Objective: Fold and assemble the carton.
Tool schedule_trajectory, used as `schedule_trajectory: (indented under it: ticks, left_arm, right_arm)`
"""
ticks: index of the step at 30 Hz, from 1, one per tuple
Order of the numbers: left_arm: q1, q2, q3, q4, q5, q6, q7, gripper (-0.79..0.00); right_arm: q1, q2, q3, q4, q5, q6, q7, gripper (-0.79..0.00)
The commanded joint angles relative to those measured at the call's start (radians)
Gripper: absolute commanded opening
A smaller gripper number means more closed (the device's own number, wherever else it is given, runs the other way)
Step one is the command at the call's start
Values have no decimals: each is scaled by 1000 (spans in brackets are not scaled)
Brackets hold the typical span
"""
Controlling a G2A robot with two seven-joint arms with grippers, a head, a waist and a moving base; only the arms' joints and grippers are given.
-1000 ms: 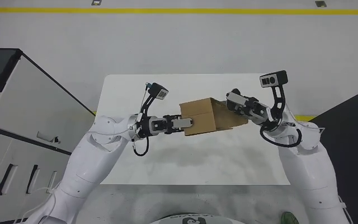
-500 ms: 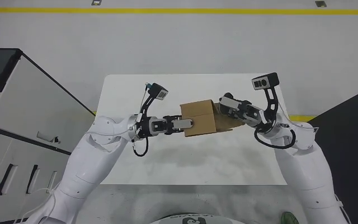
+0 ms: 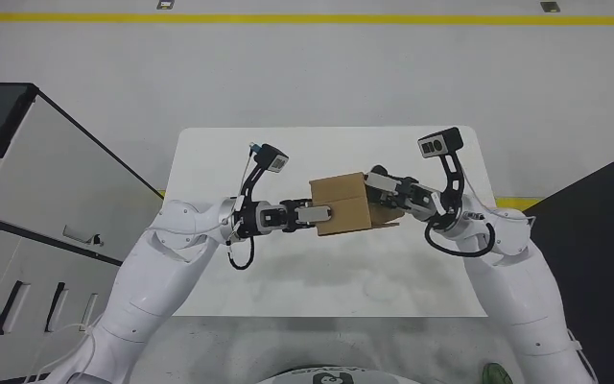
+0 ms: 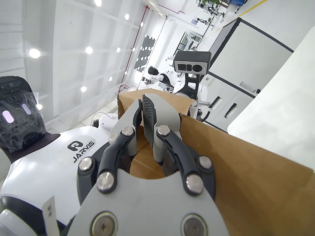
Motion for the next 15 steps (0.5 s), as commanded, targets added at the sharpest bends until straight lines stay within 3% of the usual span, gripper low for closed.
schedule_trajectory:
  ticks: [1, 15]
  left_arm:
    - [0, 0, 1, 1, -1, -1, 0, -785]
    - [10, -2, 1, 10, -18, -8, -3, -785]
  right_arm:
    - [1, 0, -2, 0, -2, 0, -1, -785]
    - [-5, 3, 8, -14, -11, 4, -9, -785]
